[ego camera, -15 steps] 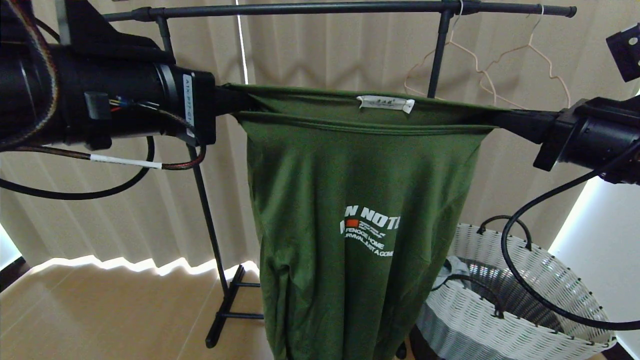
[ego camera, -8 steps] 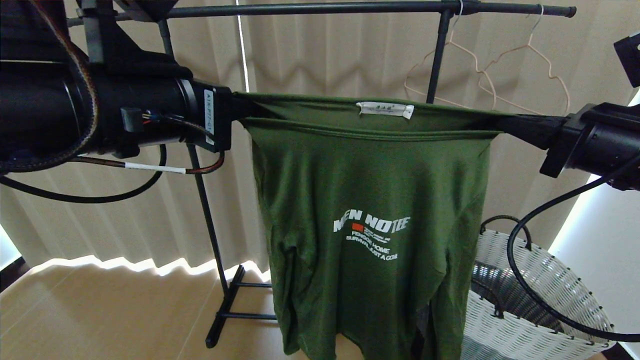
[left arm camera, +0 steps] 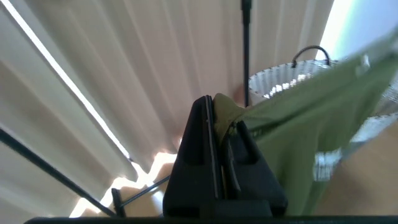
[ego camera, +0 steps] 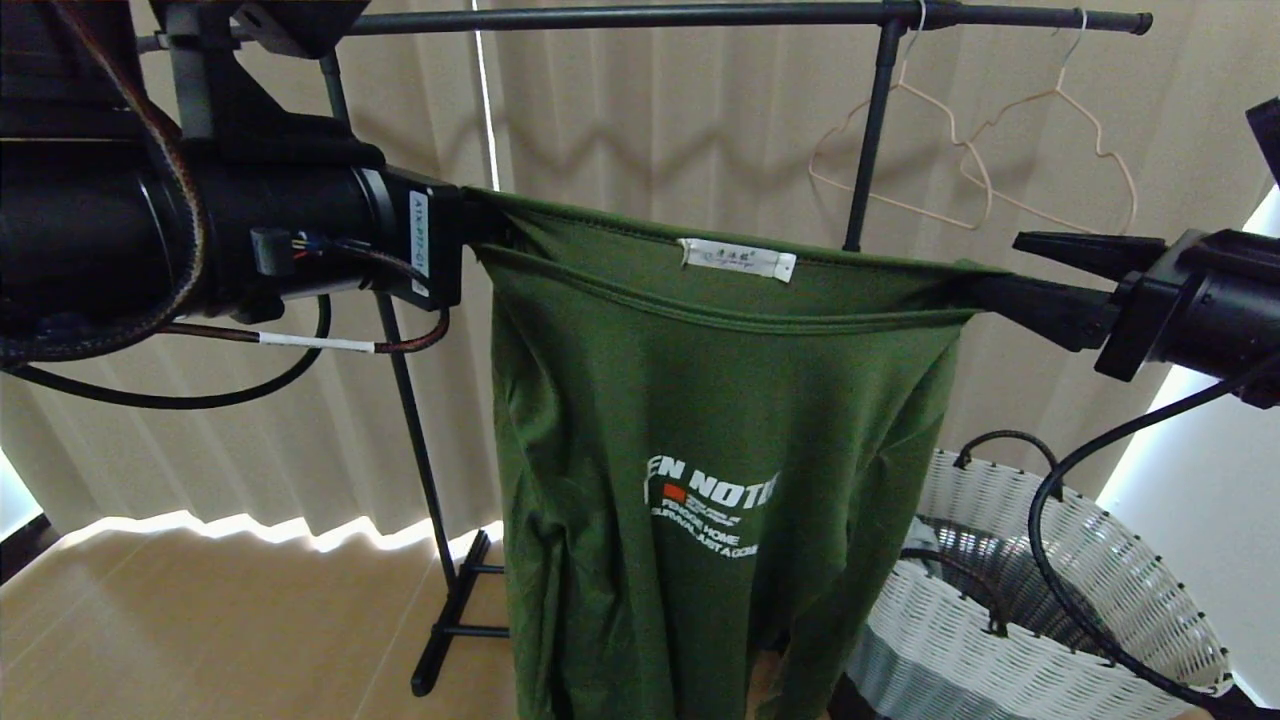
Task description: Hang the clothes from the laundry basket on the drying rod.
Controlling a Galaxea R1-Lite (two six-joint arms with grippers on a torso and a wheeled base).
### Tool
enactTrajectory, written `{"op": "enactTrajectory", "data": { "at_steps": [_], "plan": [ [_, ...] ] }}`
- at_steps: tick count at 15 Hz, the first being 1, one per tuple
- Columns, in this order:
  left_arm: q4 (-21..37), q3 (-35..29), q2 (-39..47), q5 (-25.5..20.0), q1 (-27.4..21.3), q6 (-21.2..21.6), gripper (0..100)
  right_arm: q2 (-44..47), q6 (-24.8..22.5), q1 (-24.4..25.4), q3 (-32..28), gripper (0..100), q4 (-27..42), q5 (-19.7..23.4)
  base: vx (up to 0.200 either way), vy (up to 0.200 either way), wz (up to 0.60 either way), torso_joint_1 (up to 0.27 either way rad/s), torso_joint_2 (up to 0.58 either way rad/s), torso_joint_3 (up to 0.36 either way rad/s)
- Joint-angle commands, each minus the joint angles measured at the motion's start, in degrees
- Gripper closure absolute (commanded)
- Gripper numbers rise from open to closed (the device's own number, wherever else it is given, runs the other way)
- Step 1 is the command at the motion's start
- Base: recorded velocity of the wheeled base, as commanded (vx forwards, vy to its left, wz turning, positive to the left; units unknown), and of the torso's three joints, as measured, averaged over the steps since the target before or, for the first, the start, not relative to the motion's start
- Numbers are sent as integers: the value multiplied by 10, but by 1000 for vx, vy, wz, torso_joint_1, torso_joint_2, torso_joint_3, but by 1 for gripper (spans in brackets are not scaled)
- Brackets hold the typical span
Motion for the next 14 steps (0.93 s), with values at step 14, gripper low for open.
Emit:
{"op": "enactTrajectory", "data": {
  "at_steps": [14],
  "plan": [
    [-33, 77, 7, 67, 42, 5, 100, -76, 57, 76, 87, 0, -7, 22, 0, 0, 0, 0, 0, 0]
  ]
}}
